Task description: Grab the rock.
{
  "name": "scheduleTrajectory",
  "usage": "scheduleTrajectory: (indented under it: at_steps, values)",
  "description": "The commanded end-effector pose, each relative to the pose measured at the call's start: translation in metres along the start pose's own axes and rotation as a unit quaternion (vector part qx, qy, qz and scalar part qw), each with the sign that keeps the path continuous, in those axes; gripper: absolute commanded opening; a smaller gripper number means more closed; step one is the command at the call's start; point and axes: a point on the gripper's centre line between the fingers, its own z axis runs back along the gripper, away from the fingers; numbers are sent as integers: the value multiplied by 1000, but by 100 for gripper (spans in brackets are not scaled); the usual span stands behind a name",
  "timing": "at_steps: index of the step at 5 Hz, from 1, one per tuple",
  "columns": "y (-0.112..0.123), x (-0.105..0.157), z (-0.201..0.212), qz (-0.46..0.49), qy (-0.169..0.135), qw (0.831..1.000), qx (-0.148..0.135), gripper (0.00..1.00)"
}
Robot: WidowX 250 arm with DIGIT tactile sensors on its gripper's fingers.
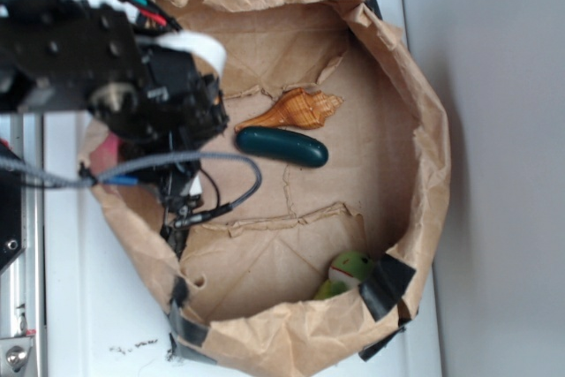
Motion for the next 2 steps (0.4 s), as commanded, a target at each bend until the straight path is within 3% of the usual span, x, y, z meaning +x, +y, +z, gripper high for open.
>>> scheduleTrajectory:
  at_steps: [1,2]
  values:
    - [4,30,49,-1,-58,998,-37,0]
    - [4,37,55,4,-67,997,-28,0]
